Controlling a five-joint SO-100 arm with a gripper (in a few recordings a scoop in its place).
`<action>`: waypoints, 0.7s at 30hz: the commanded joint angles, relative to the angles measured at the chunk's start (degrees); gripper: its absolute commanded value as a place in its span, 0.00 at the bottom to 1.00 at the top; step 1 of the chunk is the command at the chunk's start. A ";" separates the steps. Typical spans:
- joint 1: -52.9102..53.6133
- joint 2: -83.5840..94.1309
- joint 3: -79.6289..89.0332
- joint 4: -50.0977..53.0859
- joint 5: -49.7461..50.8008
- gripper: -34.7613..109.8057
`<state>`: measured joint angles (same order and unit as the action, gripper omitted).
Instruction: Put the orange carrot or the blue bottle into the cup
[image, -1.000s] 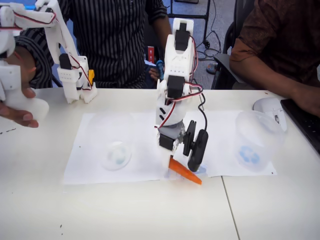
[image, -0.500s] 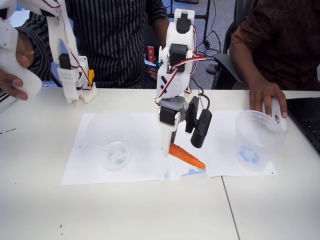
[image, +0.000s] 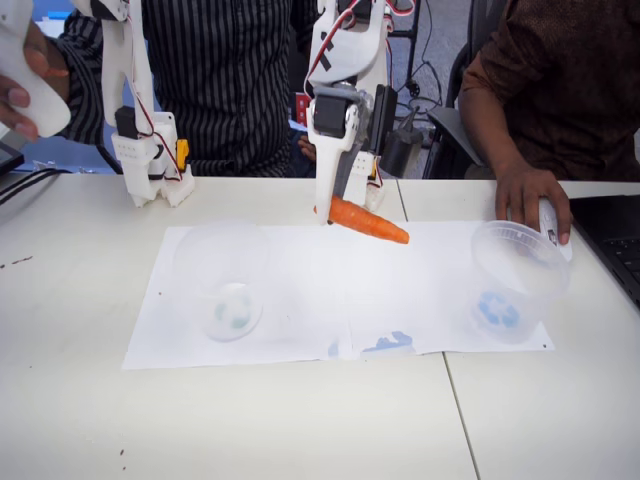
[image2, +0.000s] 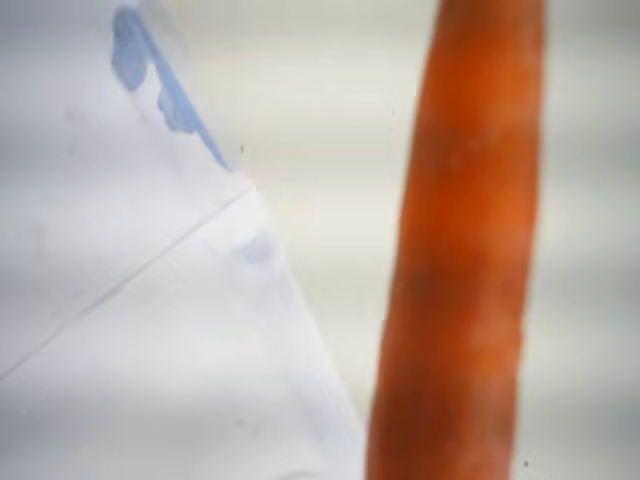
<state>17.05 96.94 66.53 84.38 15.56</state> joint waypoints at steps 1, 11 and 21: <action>5.80 8.79 -4.22 2.02 -0.79 0.31; 22.24 8.53 -3.96 4.13 -5.71 0.31; 33.75 3.08 -4.04 3.87 -10.46 0.31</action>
<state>47.90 98.17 66.53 87.89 5.45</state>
